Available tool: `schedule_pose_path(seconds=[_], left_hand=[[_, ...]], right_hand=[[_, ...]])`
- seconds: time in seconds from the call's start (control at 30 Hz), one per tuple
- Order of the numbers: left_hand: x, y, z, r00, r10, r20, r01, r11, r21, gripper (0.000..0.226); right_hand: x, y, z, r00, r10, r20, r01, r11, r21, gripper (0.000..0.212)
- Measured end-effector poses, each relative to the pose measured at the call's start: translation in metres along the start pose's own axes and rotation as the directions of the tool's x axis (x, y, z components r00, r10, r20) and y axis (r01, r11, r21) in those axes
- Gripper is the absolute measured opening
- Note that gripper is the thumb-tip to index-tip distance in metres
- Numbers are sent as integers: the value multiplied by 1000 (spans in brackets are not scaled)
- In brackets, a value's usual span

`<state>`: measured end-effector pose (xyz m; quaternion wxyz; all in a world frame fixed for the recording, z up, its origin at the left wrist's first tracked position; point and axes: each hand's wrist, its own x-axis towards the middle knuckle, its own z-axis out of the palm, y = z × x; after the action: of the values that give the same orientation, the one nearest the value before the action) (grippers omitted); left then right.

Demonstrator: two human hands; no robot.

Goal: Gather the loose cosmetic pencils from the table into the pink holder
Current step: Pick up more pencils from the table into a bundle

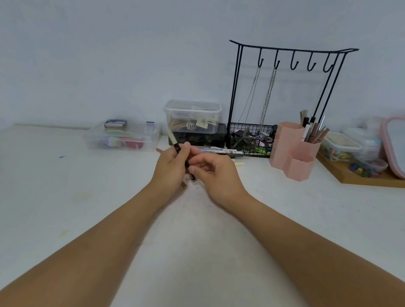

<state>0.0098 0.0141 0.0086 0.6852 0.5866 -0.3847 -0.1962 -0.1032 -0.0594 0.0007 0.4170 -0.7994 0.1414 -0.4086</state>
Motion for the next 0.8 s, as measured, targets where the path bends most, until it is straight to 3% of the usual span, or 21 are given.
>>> schedule_pose_path(seconds=[0.17, 0.27, 0.37, 0.53, 0.8], left_hand=[[10, 3, -8, 974, -85, -212, 62, 992, -110, 38], [20, -3, -27, 921, -177, -347, 184, 983, -11, 33], [24, -5, -36, 902, -255, -348, 274, 962, 5, 20], [19, -4, -34, 926, -267, -265, 290, 956, 50, 24], [19, -5, -35, 930, -286, -233, 302, 953, 37, 22]], right_hand=[[5, 16, -24, 990, -56, -131, -5, 905, -426, 23], [10, 30, -50, 980, -11, -201, -109, 809, -577, 28], [14, 41, -69, 974, 87, -211, -201, 768, -609, 26], [17, 54, -84, 960, 221, -173, -281, 760, -586, 22], [23, 62, -93, 957, 269, -108, -278, 744, -608, 21]])
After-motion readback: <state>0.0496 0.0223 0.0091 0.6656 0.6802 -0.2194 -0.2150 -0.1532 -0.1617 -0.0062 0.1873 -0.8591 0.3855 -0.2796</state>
